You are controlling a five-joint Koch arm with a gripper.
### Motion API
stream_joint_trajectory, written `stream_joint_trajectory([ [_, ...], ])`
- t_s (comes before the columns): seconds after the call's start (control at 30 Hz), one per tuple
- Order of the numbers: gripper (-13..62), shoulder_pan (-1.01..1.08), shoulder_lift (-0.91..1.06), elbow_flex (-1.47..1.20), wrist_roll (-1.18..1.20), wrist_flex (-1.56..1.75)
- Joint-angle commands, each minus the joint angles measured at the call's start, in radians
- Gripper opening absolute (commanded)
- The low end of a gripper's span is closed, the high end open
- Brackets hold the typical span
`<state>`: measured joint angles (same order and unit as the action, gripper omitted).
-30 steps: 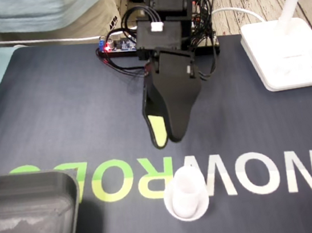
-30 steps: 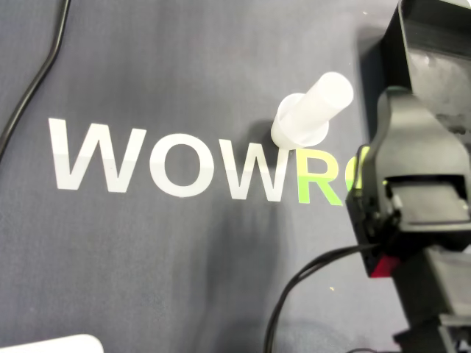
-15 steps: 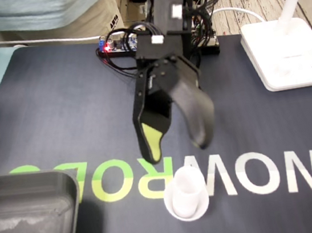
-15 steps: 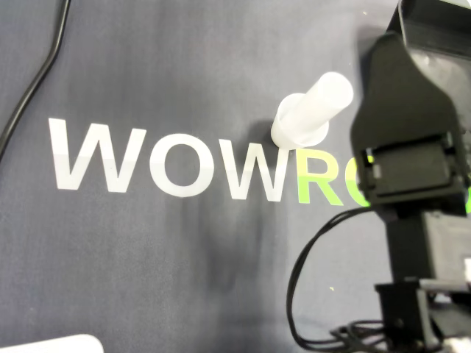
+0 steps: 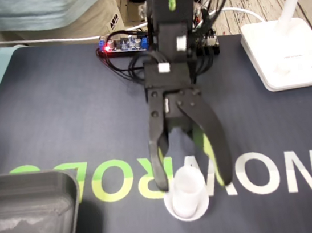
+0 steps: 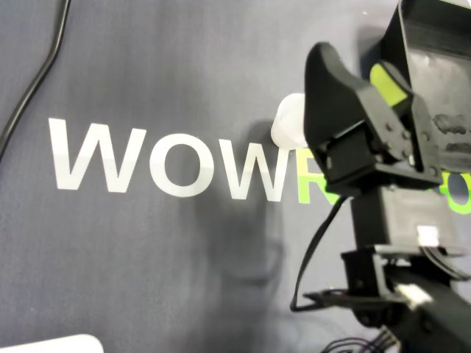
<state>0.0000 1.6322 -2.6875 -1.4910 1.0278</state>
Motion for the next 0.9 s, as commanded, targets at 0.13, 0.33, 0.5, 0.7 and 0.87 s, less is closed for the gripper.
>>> stream_joint_trajectory([
  [0.13, 32.0, 0.006, -0.072, 0.057, -0.031, 0.146],
  [0.33, 32.0, 0.015, -0.153, 0.054, -0.043, 0.161],
  [0.5, 32.1, 0.012, -0.230, 0.054, -0.049, 0.209],
  [0.7, 31.9, 0.006, -0.276, 0.055, -0.052, 0.215],
  [0.87, 28.4, 0.006, -0.293, 0.051, -0.052, 0.212],
])
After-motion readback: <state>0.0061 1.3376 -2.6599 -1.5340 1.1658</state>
